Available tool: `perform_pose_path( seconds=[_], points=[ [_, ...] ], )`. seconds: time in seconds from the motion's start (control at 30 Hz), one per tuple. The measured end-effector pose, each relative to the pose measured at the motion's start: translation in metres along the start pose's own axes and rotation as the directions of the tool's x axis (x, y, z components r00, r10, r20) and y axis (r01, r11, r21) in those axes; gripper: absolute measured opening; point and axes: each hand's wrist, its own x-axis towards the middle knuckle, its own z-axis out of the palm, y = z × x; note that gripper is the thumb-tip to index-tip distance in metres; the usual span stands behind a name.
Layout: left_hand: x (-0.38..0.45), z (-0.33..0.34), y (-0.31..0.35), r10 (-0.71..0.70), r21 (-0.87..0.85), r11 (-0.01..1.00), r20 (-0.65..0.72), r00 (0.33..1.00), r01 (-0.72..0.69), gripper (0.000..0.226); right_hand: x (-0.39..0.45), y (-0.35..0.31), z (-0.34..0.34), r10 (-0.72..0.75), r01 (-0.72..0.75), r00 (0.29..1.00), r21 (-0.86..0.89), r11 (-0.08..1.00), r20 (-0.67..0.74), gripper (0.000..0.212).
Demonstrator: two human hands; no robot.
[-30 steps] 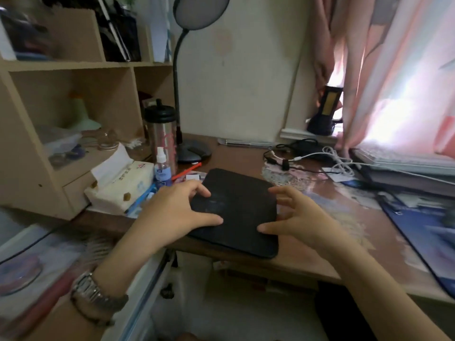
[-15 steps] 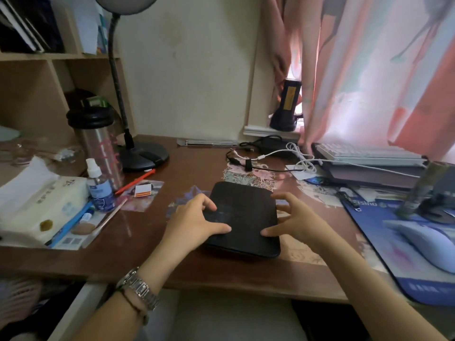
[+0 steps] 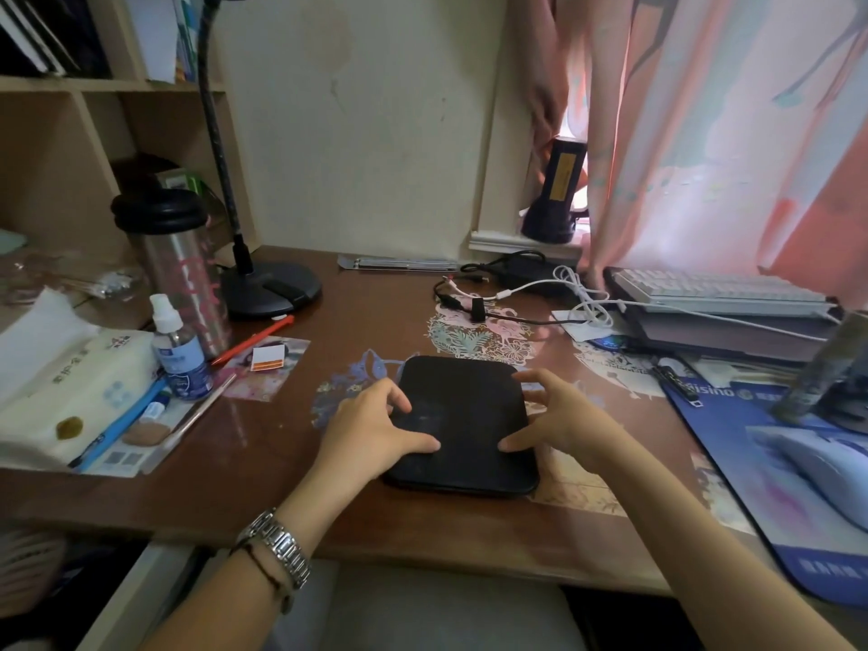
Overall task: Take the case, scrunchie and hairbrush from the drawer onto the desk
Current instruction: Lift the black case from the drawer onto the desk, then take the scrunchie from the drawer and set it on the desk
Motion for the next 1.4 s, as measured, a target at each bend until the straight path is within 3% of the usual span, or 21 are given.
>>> perform_pose_path(
  seconds=[0.37, 0.53, 0.77, 0.87, 1.0, 1.2, 1.4],
  points=[
    [0.000, 0.000, 0.000, 0.024, 0.106, 0.994, 0.044, 0.999, -0.029, 0.059, -0.004, -0.013, -0.002, 0.040, -0.040, 0.999, -0.095, 0.995, -0.004, 0.082],
    [-0.003, 0.000, 0.000, 0.022, 0.234, 0.972, 0.051, 0.998, -0.034, 0.068, -0.007, -0.025, -0.002, 0.075, -0.078, 0.997, -0.249, 0.965, -0.019, 0.081],
    [-0.010, -0.011, 0.007, 0.085, 0.395, 0.912, 0.088, 0.992, -0.113, 0.068, -0.027, -0.041, -0.006, -0.037, 0.022, 0.999, -0.401, 0.916, -0.030, 0.065],
    [-0.019, -0.032, 0.007, 0.118, 0.431, 0.891, 0.087, 0.989, -0.144, 0.054, -0.042, -0.050, -0.002, -0.120, 0.099, 0.993, -0.553, 0.827, -0.002, 0.055],
    [-0.038, -0.065, -0.001, 0.153, 0.489, 0.854, 0.089, 0.984, -0.177, 0.047, -0.062, -0.067, 0.018, -0.259, 0.148, 0.966, -0.770, 0.621, -0.023, 0.053],
    [-0.074, -0.115, -0.022, 0.165, 0.621, 0.774, -0.007, 0.986, -0.124, 0.050, -0.093, -0.094, 0.063, -0.409, 0.197, 0.912, -0.896, 0.397, 0.020, 0.046],
    [-0.115, -0.172, -0.066, 0.082, 0.583, 0.812, -0.076, 0.994, -0.022, 0.046, -0.119, -0.120, 0.123, -0.510, 0.332, 0.853, -0.872, 0.360, 0.114, 0.037]
  ],
)
